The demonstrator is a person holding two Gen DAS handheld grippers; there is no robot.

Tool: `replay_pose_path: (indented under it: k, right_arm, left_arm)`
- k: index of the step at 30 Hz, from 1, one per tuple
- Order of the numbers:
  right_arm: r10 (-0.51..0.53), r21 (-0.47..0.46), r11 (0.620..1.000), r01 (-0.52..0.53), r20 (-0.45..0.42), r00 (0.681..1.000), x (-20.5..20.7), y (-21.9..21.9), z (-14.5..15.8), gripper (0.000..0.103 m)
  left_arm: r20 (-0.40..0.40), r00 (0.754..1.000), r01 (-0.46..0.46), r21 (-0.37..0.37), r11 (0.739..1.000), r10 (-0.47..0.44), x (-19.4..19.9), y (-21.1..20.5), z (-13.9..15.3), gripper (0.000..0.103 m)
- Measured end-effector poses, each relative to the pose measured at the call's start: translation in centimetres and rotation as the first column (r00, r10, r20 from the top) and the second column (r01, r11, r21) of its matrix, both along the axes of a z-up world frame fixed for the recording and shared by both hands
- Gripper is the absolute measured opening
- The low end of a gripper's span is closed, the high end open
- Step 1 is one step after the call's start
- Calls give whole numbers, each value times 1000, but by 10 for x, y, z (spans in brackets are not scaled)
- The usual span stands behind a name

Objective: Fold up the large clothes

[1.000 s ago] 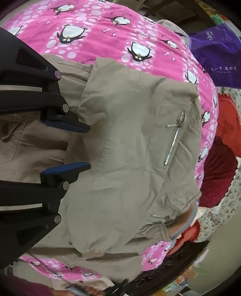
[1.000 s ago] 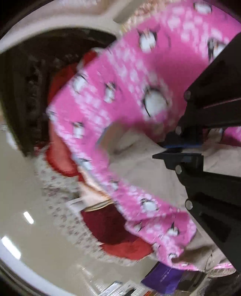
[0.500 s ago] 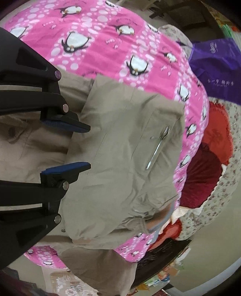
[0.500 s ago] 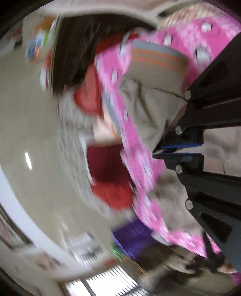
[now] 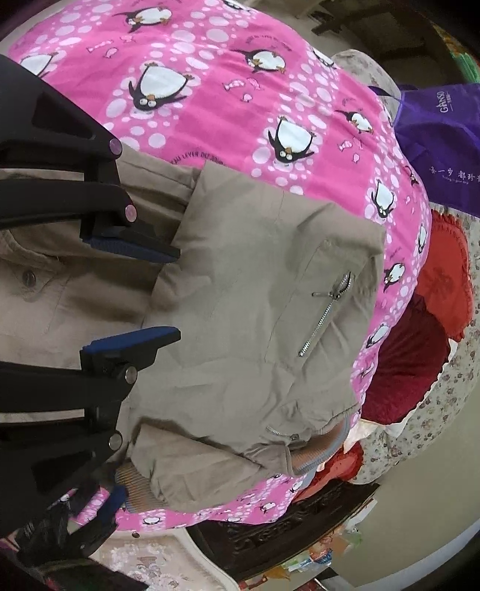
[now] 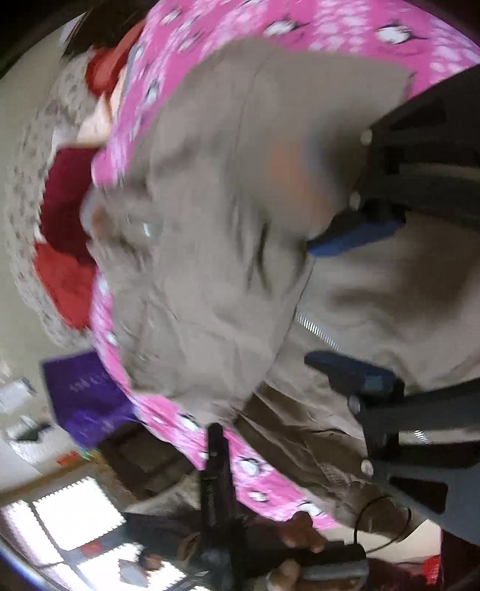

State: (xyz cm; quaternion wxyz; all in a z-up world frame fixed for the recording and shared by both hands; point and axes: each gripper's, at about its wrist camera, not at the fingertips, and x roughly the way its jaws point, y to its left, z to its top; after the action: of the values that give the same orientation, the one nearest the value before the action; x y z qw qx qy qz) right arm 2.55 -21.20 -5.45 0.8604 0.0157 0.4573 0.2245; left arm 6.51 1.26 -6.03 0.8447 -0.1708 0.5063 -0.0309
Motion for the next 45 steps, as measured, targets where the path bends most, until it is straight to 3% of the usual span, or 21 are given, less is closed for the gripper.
replay_pose_path:
  k: [5, 9, 11, 13, 14, 16, 17, 21, 27, 30, 35, 36, 37, 38, 40, 45]
  right_arm:
    - [-158, 101, 983, 152, 48, 986, -1, -57, 16, 66]
    - [-270, 91, 958, 271, -19, 963, 41, -61, 3, 69]
    - [-210, 219, 949, 225, -94, 973, 60, -52, 0, 69]
    - [-41, 371, 920, 129, -235, 971, 86, -21, -7, 69]
    - [-9, 424, 899, 112, -238, 971, 90, -13, -5, 69]
    - [30, 553, 831, 60, -153, 988, 95, -1, 17, 69]
    - [17, 559, 828, 53, -120, 993, 94, 0, 25, 69]
    - [-1, 449, 894, 20, -42, 999, 78, -4, 43, 70]
    - [-104, 276, 954, 114, -48, 993, 35, -64, 31, 71]
    - [-174, 200, 962, 186, -73, 982, 12, -100, 17, 71]
    - [-290, 156, 940, 304, -107, 951, -11, -147, -1, 71]
    - [-304, 162, 934, 319, -111, 946, -15, -155, -4, 71]
    - [-318, 170, 927, 335, -118, 941, -18, -163, -5, 71]
    - [-328, 170, 923, 344, -119, 937, -20, -165, -8, 71]
    - [-347, 159, 919, 361, -108, 932, -19, -170, -8, 71]
    - [-342, 117, 930, 349, -75, 937, -14, -160, -5, 71]
  left_arm:
    - [-9, 1000, -10, -36, 999, 10, 2, -5, -4, 23]
    - [-17, 1000, 0, -29, 1000, -1, -4, -4, -3, 23]
    - [-9, 1000, -3, -9, 1000, 3, -7, 1, 1, 23]
    - [6, 1000, -6, -19, 1000, 6, -9, 7, 6, 23]
    - [17, 1000, -9, -32, 999, 9, -11, 12, 9, 23]
    - [45, 999, -11, -57, 998, 13, -16, 19, 16, 26]
    - [55, 998, -6, -67, 998, 10, -17, 20, 19, 28]
    - [82, 997, 20, -117, 993, -10, -15, 17, 21, 43]
    - [10, 999, 37, -141, 989, -36, 20, -12, -7, 44]
    - [-16, 999, 38, -148, 988, -41, 37, -30, -20, 44]
    - [-46, 999, 4, -233, 972, -15, 60, -47, -33, 44]
    - [-45, 999, -8, -245, 969, -3, 64, -49, -36, 39]
    - [-38, 999, -9, -259, 966, 0, 65, -49, -37, 28]
    - [-29, 1000, -5, -284, 959, -3, 67, -49, -37, 8]
    - [-22, 1000, -1, -304, 953, -6, 70, -48, -32, 3]
    - [152, 988, 32, -301, 953, 15, 54, -9, 34, 1]
